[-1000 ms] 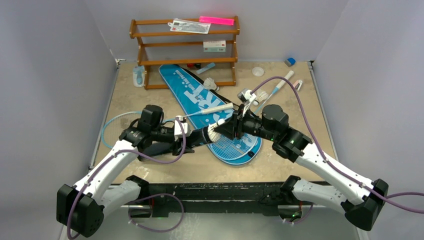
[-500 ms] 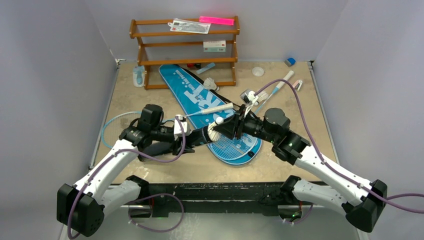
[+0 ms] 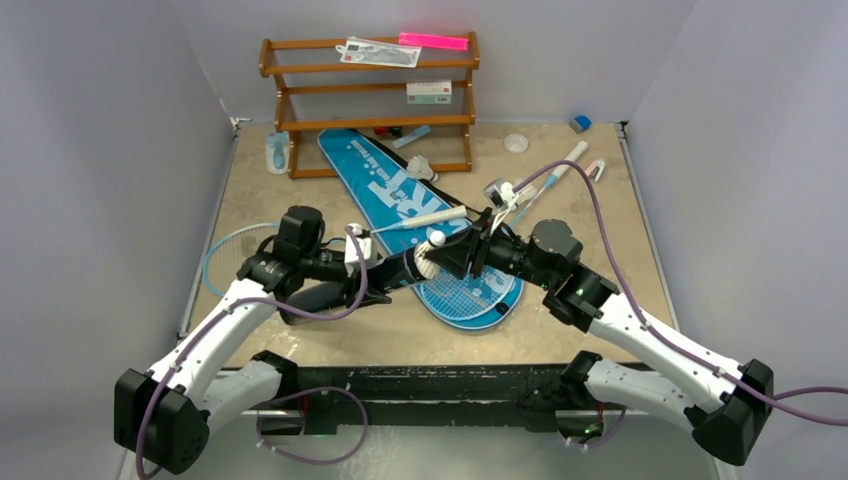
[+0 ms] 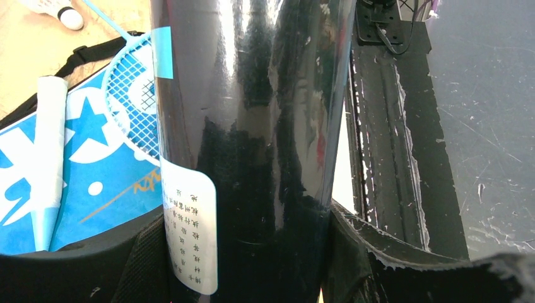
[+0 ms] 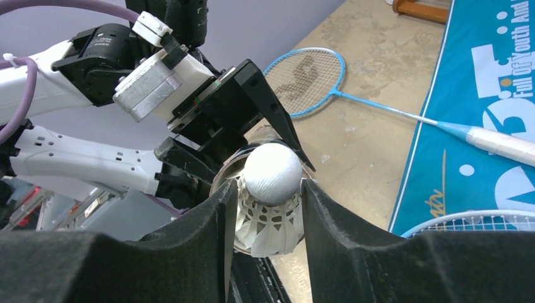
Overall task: Pack up the badminton gear
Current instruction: Place the shuttlecock at the shuttle tube.
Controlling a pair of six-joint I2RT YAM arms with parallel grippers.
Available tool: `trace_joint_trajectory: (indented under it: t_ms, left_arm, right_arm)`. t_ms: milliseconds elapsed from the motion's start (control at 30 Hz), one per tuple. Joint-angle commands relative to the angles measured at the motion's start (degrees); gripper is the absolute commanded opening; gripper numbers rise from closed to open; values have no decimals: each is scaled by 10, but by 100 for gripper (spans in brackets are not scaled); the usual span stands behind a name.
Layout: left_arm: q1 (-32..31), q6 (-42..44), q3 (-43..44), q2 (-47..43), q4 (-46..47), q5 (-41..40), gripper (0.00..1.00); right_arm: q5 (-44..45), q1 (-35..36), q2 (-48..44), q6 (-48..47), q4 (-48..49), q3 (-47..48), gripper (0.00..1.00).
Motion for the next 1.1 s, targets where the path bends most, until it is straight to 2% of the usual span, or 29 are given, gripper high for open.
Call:
trace_joint_trajectory:
  t_ms: [0,133,267,467,567,833,1067]
  left_arm:
    - [2,-8,6,-5,21,65,23]
    - [5,-12,5,-12,28,64,22]
    - [10,-19,1,-20,41,66,22]
    - [14,-21,-1,-26,47,75,22]
    - [15,-19,-1,-27,45,76,22]
    - [21,-26,1,-23,52,88,22]
    - [26,-80,20,-26,116,107,22]
  right_arm:
    - [-2,1,-4,0,20,12,51]
    - [0,1,-8,-3,-1,26,65]
    - [9,1,-17,-5,-18,33,71]
    - [18,1,-25,-12,-43,48,92]
    - [17,1,-32,-20,-55,56,97]
    - [-26,1,-48,-59,-100,82,98]
    - [-14,1,-76,-77,-148,97,90]
